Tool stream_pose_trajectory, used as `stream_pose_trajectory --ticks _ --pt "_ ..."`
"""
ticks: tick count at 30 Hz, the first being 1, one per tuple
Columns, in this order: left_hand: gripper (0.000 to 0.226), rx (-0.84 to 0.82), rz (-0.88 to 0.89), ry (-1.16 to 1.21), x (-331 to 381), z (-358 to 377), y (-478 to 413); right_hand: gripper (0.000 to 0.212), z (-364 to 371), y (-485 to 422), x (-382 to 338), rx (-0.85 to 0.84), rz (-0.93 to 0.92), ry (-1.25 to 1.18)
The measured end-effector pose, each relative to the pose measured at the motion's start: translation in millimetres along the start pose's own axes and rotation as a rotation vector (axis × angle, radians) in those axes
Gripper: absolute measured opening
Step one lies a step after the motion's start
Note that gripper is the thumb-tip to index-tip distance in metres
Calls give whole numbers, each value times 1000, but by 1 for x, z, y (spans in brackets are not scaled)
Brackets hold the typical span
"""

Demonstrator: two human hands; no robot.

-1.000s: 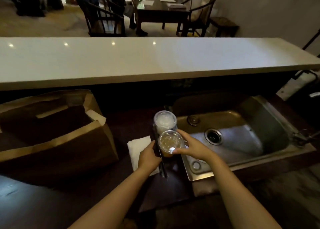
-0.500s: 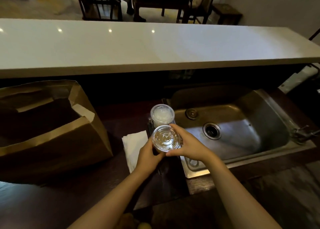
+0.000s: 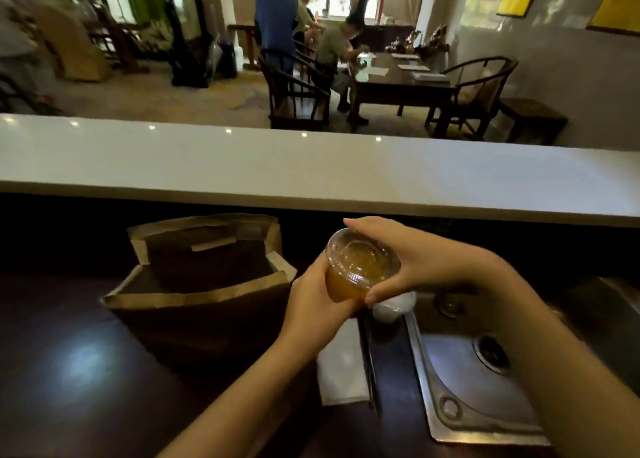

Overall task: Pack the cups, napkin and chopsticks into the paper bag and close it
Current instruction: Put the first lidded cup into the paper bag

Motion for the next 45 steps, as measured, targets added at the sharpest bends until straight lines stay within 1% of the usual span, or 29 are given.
stream_pose_trajectory --ticks 4,8,10,12,14,16,18,20,23,26,28,30,33,38,42,45 --pt "56 53 59 -67 28 -51 -26 103 -23 -38 -48 -32 -128 40" --pt "60 87 42 -117 37 -93 -42 96 -36 -69 -83 6 -211 12" --pt "66 53 66 -190 39 -112 -52 94 -37 -83 -94 37 -225 -21" --pt "76 -36 70 -268 35 -131 -63 93 -33 -96 -101 61 -221 -50" --pt "80 -101 83 -411 20 -154 -69 92 -23 -108 -104 66 -208 -66" --pt "71 -55 100 -604 -1 -183 -70 93 -11 -117 -106 61 -204 -63" --pt "58 -20 111 -739 -23 -205 -67 92 3 -126 -112 39 -217 -52" --pt "54 -83 113 -811 -42 -214 -64 89 21 -136 -122 -14 -249 -27" --pt "64 -232 119 -824 -57 -217 -59 84 54 -149 -135 -141 -283 14" --pt "76 -326 124 -854 -66 -226 -52 84 83 -157 -139 -273 -290 66" --pt "85 -379 102 -851 -68 -233 -47 87 98 -163 -137 -330 -285 129" --pt "94 -433 61 -794 -64 -238 -43 89 114 -169 -138 -372 -299 191" --pt "103 -507 72 -778 -58 -238 -36 86 144 -175 -143 -438 -299 235" --pt "110 -521 137 -852 -60 -241 -23 82 197 -179 -131 -525 -218 260" --pt "111 -494 172 -941 -63 -248 -15 87 227 -178 -114 -535 -205 273" --pt "112 -483 178 -959 -65 -247 -11 94 241 -179 -102 -528 -166 244"
Point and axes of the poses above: each hand's wrist, its own y-axis away from the middle knuckle, its own z-axis out of the palm, x = y × z, the point moved 5 cm from there along -y, towards the middle knuckle, and after that the axes turned 12 degrees about x, right-handed, at the moved point
